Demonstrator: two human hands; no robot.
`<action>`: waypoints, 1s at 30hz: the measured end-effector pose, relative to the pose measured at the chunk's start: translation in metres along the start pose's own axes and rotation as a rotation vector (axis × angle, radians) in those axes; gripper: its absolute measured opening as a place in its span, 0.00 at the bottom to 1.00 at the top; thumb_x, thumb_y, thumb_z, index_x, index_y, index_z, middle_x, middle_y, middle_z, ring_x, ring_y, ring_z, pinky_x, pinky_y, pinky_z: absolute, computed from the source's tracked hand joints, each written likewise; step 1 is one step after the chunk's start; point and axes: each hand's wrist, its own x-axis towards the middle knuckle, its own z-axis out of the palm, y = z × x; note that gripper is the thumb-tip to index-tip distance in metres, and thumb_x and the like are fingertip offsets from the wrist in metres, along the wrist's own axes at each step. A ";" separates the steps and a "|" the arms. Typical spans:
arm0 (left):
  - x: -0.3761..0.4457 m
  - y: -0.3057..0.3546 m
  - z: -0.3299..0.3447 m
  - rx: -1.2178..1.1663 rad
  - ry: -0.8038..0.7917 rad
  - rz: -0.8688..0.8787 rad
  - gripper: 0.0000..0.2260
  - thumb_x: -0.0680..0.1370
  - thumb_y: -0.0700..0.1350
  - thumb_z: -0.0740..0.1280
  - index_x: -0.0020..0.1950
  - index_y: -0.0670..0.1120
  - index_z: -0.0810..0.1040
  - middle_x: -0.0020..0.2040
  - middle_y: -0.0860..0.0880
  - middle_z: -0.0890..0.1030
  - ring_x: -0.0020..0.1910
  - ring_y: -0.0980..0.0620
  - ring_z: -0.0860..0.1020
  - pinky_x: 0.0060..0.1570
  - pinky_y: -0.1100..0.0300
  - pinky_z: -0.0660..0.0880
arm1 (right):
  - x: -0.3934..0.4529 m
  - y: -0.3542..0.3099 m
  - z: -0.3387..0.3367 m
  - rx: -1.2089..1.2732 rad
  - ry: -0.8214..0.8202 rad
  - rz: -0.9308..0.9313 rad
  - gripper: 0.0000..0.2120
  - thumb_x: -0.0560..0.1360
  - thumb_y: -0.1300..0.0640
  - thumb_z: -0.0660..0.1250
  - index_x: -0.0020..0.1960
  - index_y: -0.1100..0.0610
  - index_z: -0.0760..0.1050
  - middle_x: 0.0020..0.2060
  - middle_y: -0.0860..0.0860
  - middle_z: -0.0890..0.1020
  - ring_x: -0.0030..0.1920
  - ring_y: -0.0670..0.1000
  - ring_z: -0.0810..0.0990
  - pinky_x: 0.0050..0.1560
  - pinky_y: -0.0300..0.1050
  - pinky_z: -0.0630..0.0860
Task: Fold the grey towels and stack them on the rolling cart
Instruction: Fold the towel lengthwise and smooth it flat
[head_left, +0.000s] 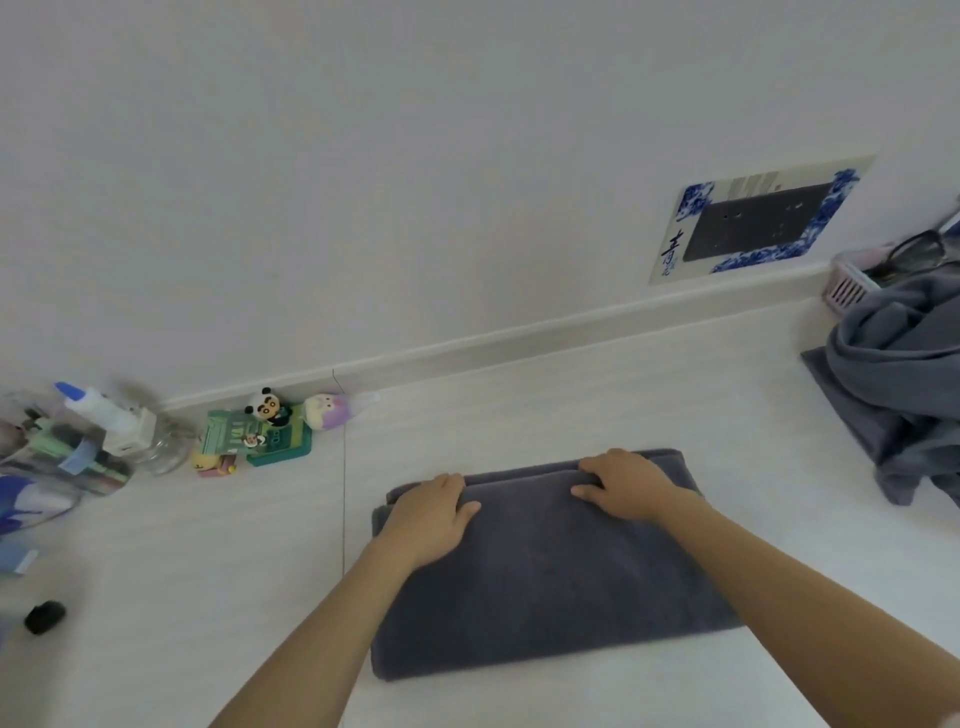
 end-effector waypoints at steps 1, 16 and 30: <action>0.002 -0.001 0.000 0.010 0.007 0.000 0.16 0.82 0.56 0.53 0.61 0.46 0.69 0.58 0.45 0.78 0.55 0.45 0.76 0.52 0.52 0.70 | 0.002 0.002 0.000 0.036 -0.008 0.005 0.12 0.79 0.44 0.55 0.49 0.52 0.70 0.52 0.54 0.80 0.53 0.55 0.76 0.48 0.47 0.69; 0.043 -0.006 0.017 0.255 0.016 -0.007 0.20 0.82 0.59 0.47 0.62 0.48 0.68 0.54 0.47 0.77 0.51 0.46 0.75 0.46 0.54 0.65 | 0.011 0.032 -0.005 -0.171 -0.061 0.093 0.25 0.71 0.27 0.51 0.45 0.48 0.70 0.39 0.46 0.79 0.42 0.50 0.77 0.50 0.46 0.67; 0.017 0.047 0.077 0.094 0.219 0.103 0.26 0.78 0.56 0.54 0.75 0.50 0.62 0.75 0.46 0.63 0.75 0.45 0.58 0.70 0.43 0.51 | -0.008 -0.037 0.070 -0.006 0.404 0.048 0.23 0.78 0.46 0.50 0.68 0.52 0.72 0.66 0.52 0.74 0.67 0.54 0.72 0.68 0.50 0.57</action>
